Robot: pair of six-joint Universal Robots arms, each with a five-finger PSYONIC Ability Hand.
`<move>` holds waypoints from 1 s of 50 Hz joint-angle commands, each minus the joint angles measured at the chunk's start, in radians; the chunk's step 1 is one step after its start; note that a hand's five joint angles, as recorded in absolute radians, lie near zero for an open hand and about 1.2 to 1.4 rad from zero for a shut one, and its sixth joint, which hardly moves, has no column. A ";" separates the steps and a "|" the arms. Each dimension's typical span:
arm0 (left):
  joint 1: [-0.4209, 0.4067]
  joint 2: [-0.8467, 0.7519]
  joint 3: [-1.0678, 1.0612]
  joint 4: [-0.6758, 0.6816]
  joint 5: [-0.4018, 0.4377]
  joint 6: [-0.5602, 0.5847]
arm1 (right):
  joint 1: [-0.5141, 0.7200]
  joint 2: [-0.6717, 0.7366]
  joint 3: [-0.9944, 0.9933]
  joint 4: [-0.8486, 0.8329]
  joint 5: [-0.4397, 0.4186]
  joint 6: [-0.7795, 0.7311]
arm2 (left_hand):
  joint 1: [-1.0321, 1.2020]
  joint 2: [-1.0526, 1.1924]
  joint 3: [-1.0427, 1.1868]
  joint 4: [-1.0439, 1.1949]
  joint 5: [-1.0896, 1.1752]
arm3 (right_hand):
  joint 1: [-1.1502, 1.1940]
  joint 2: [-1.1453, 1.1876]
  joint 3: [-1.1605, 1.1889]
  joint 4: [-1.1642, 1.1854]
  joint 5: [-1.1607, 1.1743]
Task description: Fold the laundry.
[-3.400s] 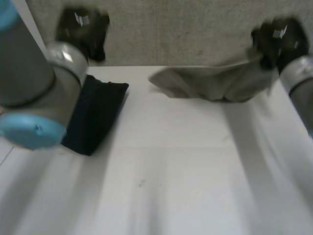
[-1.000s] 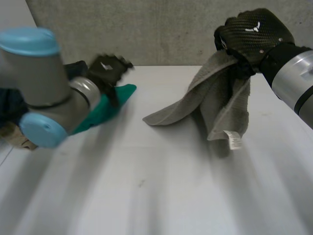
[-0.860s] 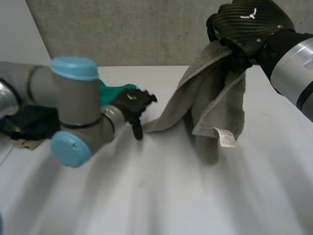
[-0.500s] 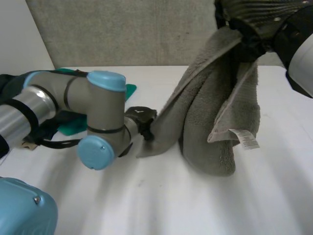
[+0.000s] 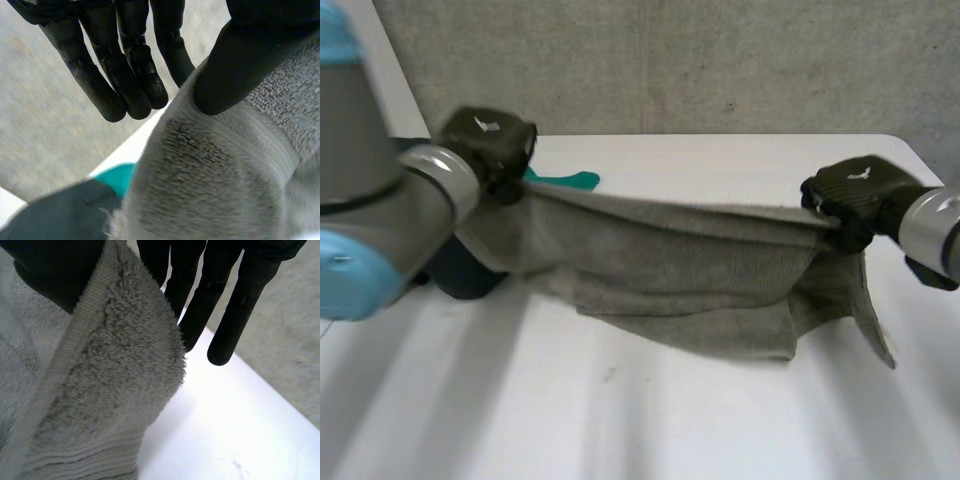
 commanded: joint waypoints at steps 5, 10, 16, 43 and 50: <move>-0.024 -0.276 0.489 0.135 -0.013 0.018 | 0.060 0.228 -0.298 -0.225 0.082 -0.127 | 0.231 0.204 0.211 0.199 0.241 | 0.282 0.224 0.205 0.201 0.205; -0.008 -0.211 0.629 0.354 -0.022 -0.003 | 0.075 0.222 -0.416 -0.478 0.191 -0.079 | 0.231 0.204 0.211 0.199 0.241 | 0.282 0.224 0.205 0.201 0.205; -0.004 -0.141 0.595 0.440 -0.037 -0.002 | 0.084 0.159 -0.367 -0.782 0.155 -0.004 | 0.231 0.204 0.211 0.199 0.241 | 0.282 0.224 0.205 0.201 0.205; 0.007 -0.061 -0.276 0.387 0.010 0.006 | -0.034 0.252 0.193 -0.457 -0.037 -0.053 | 0.231 0.204 0.211 0.199 0.241 | -0.178 -0.237 -0.256 -0.260 -0.255; 0.012 -0.048 -0.276 0.384 -0.005 0.006 | -0.037 0.231 0.202 -0.444 0.191 0.180 | 0.231 0.204 0.211 0.199 0.241 | -0.605 -0.663 -0.682 -0.686 -0.682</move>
